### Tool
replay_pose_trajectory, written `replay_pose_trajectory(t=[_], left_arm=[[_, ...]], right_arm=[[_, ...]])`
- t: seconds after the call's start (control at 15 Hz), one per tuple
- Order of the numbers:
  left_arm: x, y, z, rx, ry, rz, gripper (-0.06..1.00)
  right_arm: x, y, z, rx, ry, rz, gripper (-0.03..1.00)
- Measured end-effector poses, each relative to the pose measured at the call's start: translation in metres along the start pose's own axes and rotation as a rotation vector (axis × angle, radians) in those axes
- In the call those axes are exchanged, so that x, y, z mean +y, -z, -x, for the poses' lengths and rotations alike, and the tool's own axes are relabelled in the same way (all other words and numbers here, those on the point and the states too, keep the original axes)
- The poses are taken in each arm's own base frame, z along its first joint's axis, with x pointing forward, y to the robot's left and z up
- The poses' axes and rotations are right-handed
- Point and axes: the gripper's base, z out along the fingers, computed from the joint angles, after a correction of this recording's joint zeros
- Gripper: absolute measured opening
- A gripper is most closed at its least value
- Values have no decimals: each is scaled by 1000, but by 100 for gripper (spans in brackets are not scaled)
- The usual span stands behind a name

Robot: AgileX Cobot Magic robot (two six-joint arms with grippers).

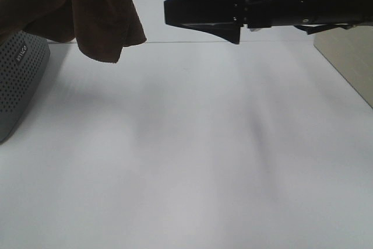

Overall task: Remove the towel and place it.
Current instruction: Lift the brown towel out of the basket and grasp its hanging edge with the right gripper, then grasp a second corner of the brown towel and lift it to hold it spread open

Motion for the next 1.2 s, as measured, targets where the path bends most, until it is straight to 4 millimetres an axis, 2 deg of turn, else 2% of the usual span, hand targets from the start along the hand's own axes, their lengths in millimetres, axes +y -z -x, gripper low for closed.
replay_pose_trajectory(t=[0.2, 0.4, 0.73, 0.93, 1.2], left_arm=[[0, 0, 2, -26, 20, 1, 0], [3, 0, 7, -74, 32, 30, 0], [3, 1, 11, -117, 48, 34, 0], [0, 1, 13, -145, 83, -10, 0], [-2, 1, 15, -160, 98, -35, 0]], right_arm=[[-12, -24, 5, 3, -10, 40, 99], [-27, -32, 1, 11, -64, 25, 99], [-16, -56, -9, 48, -62, 76, 99], [-18, -59, 4, 32, -20, 70, 98], [-22, -59, 5, 39, -13, 33, 98]])
